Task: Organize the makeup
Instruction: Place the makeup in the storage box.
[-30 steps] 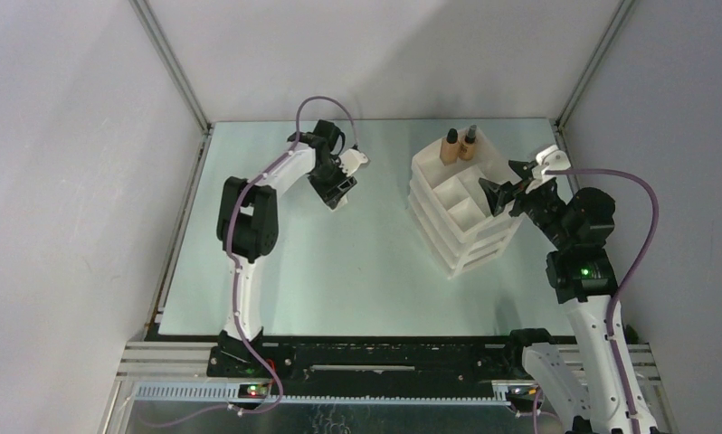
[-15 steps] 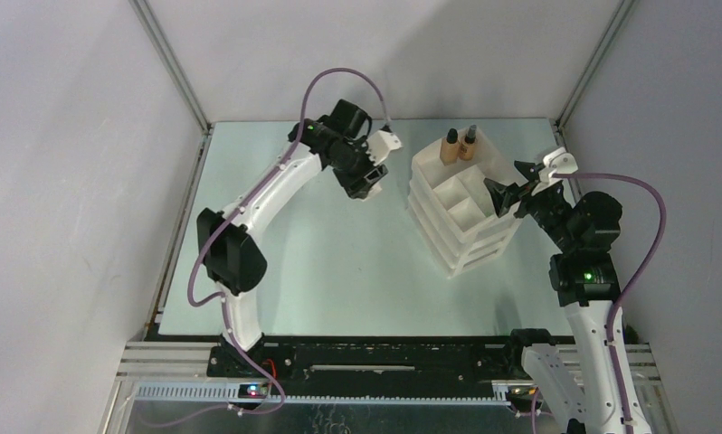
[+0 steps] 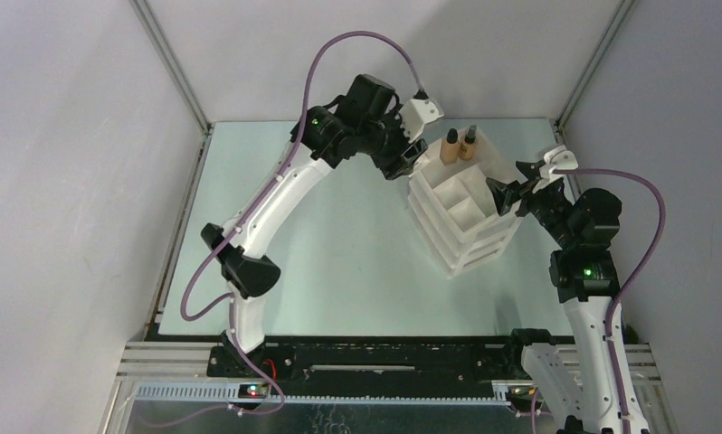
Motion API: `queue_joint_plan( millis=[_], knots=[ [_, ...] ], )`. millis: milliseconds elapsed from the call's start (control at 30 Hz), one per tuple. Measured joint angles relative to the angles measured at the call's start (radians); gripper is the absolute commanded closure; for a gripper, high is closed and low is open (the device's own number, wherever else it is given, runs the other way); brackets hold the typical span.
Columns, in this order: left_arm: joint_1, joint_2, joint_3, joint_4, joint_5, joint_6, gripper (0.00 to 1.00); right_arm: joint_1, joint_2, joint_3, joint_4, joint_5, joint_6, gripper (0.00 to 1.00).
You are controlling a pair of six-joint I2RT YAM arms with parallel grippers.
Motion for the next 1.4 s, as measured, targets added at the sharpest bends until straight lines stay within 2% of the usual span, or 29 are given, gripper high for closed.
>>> queue_joint_plan(
  millis=[267,533,700,767,833,1067,1233,1400],
  knots=[
    [-0.018,0.088,0.031,0.091,0.001,-0.061,0.60,0.000,0.008,-0.005,-0.005,0.000,0.000,0.25],
    [-0.021,0.158,0.031,0.164,0.002,-0.113,0.61,-0.001,0.017,-0.010,-0.006,-0.004,-0.001,0.26],
    [-0.023,0.159,0.031,0.170,0.021,-0.148,0.61,0.022,0.031,-0.011,-0.006,-0.029,-0.011,0.18],
    [-0.023,0.155,0.030,0.169,0.041,-0.171,0.61,0.058,0.035,-0.011,-0.006,-0.024,-0.025,0.06],
    [-0.023,0.142,0.024,0.168,0.066,-0.198,0.61,0.122,0.037,-0.011,-0.005,-0.014,-0.047,0.00],
    [-0.023,0.051,-0.019,0.165,0.125,-0.260,0.61,0.316,0.133,0.046,-0.022,0.078,-0.167,0.02],
    [-0.023,0.050,-0.016,0.168,0.128,-0.269,0.61,0.342,0.169,0.064,-0.034,0.134,-0.214,0.04],
    [-0.024,0.106,0.001,0.177,0.104,-0.267,0.60,0.318,0.149,0.064,-0.048,0.161,-0.226,0.04]
  ],
)
